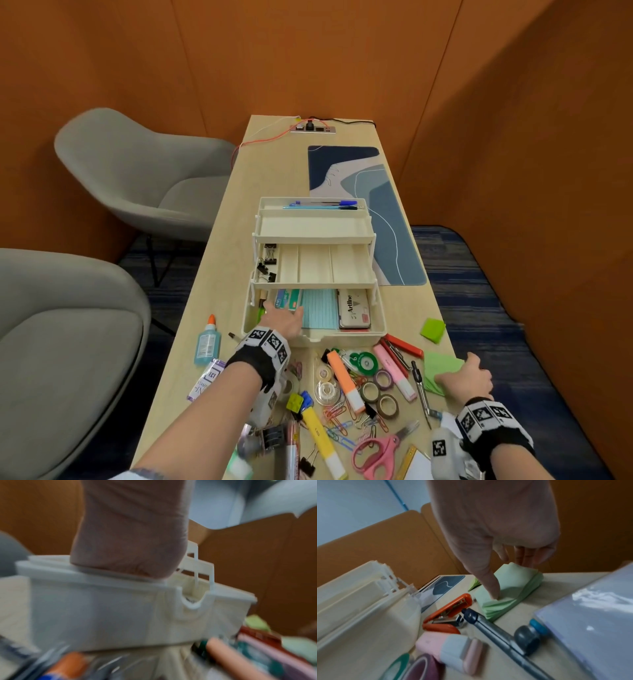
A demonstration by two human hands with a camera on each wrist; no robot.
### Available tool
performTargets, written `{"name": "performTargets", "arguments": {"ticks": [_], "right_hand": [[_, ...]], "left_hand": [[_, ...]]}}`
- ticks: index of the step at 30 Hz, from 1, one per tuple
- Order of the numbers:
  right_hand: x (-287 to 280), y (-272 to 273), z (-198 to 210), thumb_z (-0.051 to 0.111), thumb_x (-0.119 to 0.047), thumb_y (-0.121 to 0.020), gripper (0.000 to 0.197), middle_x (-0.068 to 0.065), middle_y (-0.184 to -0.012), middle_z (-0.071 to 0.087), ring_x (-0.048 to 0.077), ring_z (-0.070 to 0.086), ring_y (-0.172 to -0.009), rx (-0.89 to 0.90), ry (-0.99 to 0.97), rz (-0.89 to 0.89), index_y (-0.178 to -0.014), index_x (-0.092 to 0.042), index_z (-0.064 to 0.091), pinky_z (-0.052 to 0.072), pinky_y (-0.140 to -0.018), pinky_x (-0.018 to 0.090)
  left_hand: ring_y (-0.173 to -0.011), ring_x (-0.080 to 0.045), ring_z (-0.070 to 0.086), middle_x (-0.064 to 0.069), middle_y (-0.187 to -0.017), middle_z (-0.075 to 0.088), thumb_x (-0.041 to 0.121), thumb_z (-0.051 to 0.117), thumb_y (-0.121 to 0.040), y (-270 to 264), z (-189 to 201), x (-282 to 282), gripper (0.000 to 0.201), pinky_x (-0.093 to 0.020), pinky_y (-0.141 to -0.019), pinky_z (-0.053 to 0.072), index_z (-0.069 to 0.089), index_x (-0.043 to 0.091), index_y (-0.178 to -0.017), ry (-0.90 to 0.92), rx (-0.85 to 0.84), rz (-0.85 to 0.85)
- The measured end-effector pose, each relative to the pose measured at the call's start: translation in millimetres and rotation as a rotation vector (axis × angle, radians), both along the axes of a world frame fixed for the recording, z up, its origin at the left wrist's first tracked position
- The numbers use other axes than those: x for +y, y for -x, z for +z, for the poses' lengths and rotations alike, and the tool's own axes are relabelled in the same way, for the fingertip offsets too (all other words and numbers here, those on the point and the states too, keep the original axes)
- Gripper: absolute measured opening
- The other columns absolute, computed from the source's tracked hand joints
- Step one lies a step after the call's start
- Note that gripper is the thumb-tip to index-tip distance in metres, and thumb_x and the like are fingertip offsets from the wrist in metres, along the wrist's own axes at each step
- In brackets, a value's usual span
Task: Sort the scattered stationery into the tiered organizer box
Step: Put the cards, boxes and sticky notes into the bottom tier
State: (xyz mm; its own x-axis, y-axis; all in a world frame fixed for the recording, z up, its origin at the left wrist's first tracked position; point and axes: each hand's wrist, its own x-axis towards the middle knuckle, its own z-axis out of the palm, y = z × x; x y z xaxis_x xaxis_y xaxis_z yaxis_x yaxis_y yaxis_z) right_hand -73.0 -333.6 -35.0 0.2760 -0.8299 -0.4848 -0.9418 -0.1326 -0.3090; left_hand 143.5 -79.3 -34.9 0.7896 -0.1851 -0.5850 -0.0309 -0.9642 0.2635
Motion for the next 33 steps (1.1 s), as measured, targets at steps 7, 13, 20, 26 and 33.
{"name": "performTargets", "arguments": {"ticks": [7, 13, 20, 26, 33], "right_hand": [[-6.5, 5.3, -7.9, 0.076, -0.024, -0.072, 0.083, 0.021, -0.136, 0.039, 0.038, 0.038, -0.125, 0.017, -0.07, 0.014, -0.141, -0.021, 0.029, 0.031, -0.107, 0.053], [-3.9, 7.8, -2.8, 0.072, -0.016, -0.076, 0.08, 0.021, -0.136, 0.036, 0.038, 0.043, -0.121, -0.087, -0.09, -0.004, -0.141, -0.021, 0.027, 0.034, -0.104, 0.052], [-5.7, 16.4, 2.1, 0.05, 0.009, -0.083, 0.056, 0.018, -0.128, 0.053, 0.031, 0.052, -0.113, -0.468, -0.121, -0.235, -0.134, -0.014, 0.044, 0.043, -0.095, 0.041], [4.8, 25.5, 23.2, 0.04, 0.011, -0.09, 0.048, 0.018, -0.124, 0.055, 0.033, 0.057, -0.108, -0.841, -0.496, -0.494, -0.131, -0.01, 0.048, 0.047, -0.094, 0.048], [71.3, 18.6, 49.3, 0.046, 0.017, -0.085, 0.042, 0.023, -0.118, 0.062, 0.036, 0.062, -0.107, -0.756, -0.9, 0.016, -0.12, -0.006, 0.053, 0.048, -0.096, 0.049]], "left_hand": [[-0.097, -0.02, 0.059, -0.006, -0.115, 0.061, 0.024, 0.037, -0.095, 5.9, 24.0, -21.8, 0.034, -0.032, -0.091, 0.047, 0.057, 0.008, -0.119, -0.234, -0.057, -0.27], [-0.117, -0.028, 0.048, -0.012, -0.134, 0.042, 0.028, 0.045, -0.094, 11.5, 33.2, -26.5, 0.037, -0.042, -0.097, 0.043, 0.051, 0.009, -0.125, -0.229, -0.191, -0.213], [-0.102, -0.014, 0.052, 0.001, -0.114, 0.053, 0.03, 0.041, -0.098, 42.6, 52.4, -6.7, 0.024, -0.034, -0.095, 0.044, 0.057, 0.022, -0.113, 0.266, -0.435, -0.32], [-0.091, -0.004, 0.05, 0.012, -0.103, 0.05, 0.03, 0.042, -0.098, 111.6, 50.5, 23.5, 0.021, -0.024, -0.083, 0.045, 0.056, 0.024, -0.113, 0.592, -0.334, -0.417], [-0.08, -0.007, 0.067, 0.003, -0.101, 0.064, 0.053, 0.049, -0.091, 152.2, 47.1, 6.0, 0.065, -0.023, -0.074, 0.053, 0.016, 0.036, -0.144, 0.769, 0.215, -0.124]]}}
